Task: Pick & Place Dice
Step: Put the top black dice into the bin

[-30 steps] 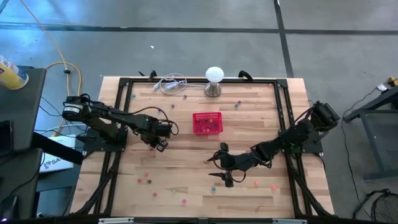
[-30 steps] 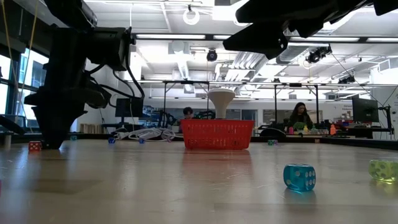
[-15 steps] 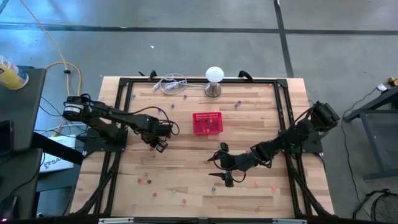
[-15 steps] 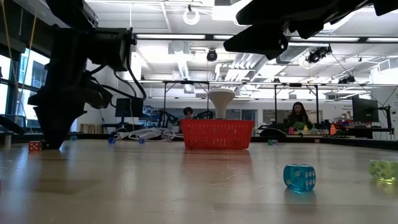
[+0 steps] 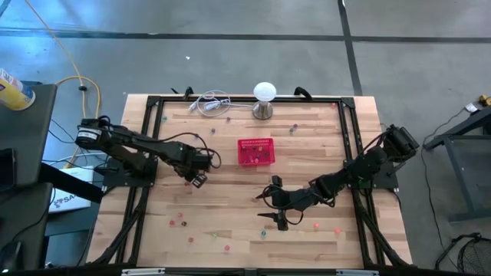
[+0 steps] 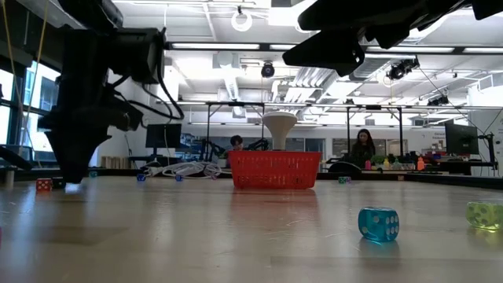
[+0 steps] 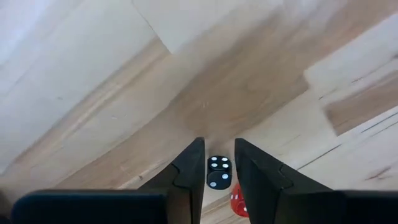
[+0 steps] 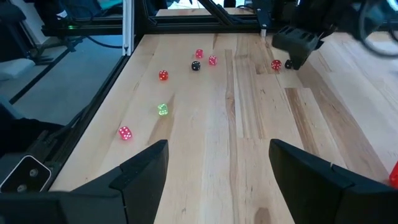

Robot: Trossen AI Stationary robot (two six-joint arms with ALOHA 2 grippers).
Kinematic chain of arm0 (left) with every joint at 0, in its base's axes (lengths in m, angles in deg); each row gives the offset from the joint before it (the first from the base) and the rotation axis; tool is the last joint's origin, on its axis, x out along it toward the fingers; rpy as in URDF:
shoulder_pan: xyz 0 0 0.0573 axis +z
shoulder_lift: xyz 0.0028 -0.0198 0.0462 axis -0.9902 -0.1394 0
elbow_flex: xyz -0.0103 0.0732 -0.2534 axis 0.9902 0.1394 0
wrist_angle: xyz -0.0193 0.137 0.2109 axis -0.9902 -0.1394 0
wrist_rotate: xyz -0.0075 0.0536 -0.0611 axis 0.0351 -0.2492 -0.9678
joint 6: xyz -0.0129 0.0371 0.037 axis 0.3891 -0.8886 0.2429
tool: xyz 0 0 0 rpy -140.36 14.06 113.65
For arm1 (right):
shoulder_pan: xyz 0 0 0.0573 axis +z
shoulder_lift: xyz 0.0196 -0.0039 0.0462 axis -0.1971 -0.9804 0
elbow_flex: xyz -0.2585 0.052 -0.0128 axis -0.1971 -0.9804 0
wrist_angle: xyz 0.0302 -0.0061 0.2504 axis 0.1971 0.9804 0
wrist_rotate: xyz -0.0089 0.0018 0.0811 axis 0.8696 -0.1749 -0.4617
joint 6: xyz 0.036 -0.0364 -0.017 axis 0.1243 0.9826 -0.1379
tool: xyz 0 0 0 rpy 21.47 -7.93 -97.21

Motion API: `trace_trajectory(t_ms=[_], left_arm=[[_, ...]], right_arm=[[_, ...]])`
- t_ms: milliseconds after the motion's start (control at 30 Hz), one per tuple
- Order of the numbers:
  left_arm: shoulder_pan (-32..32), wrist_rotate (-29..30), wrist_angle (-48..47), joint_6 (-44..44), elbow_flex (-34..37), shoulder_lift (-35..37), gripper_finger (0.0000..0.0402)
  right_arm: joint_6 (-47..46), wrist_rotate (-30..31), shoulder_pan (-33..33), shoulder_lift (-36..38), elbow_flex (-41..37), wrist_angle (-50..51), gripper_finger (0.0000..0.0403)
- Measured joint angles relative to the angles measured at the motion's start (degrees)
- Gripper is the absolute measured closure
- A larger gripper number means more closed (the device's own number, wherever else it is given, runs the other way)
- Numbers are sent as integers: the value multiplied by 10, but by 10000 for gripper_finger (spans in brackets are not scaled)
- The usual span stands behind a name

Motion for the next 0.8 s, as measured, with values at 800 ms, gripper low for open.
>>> trace_trajectory(t_ms=[800], left_arm=[[-24, 16, -17, -62, -7, 1, 321]], right_arm=[[0, 0, 0, 0, 0, 0, 133]])
